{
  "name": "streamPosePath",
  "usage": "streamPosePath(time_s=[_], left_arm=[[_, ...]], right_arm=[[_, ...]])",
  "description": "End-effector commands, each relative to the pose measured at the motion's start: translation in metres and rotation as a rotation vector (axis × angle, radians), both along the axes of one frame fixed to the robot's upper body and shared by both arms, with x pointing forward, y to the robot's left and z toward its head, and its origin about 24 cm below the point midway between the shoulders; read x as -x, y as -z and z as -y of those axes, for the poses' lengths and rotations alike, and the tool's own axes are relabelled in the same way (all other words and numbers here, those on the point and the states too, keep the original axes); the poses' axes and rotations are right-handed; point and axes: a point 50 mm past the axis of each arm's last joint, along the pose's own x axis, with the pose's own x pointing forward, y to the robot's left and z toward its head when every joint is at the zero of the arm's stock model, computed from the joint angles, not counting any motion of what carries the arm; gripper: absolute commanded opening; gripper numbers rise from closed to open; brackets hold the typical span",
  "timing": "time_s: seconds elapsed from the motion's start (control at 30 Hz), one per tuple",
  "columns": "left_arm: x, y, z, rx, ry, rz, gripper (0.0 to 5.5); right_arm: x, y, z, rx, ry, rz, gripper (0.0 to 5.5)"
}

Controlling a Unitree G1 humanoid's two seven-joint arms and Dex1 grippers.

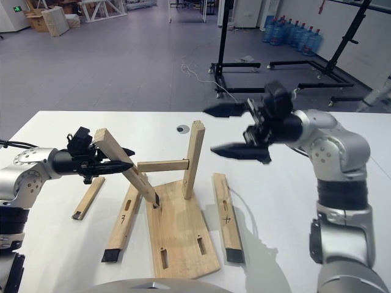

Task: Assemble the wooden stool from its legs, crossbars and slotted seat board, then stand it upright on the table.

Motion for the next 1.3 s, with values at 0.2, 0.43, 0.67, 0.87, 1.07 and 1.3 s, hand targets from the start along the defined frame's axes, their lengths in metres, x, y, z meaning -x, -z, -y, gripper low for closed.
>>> streamPosePath(time_s=[0.2, 0.43, 0.67, 0.87, 1.07, 1.3], left_arm=[[-0.005, 0.017, -0.004, -0.069, -0.040, -0.068, 2.01], [-0.010, 0.020, -0.001, -0.088, -0.037, -0.087, 2.01], [-0.007, 0.019, 0.007, -0.101, -0.006, -0.087, 2.01], [-0.008, 0.016, 0.009, -0.104, -0.010, -0.082, 2.01], [-0.011, 0.015, 0.011, -0.112, -0.004, -0.080, 2.01], [-0.013, 0.014, 0.011, -0.128, 0.002, -0.083, 2.01]], right_arm=[[0.022, 0.071, -0.039, 0.304, -0.164, 0.010, 5.40], [0.026, 0.117, -0.062, 0.473, -0.221, 0.062, 5.40], [0.022, 0.146, -0.068, 0.531, -0.090, -0.007, 5.40], [0.017, 0.156, -0.064, 0.672, -0.120, -0.008, 5.40], [0.018, 0.165, -0.067, 0.718, -0.125, -0.017, 5.40], [0.014, 0.167, -0.070, 0.726, -0.104, -0.014, 5.40]])
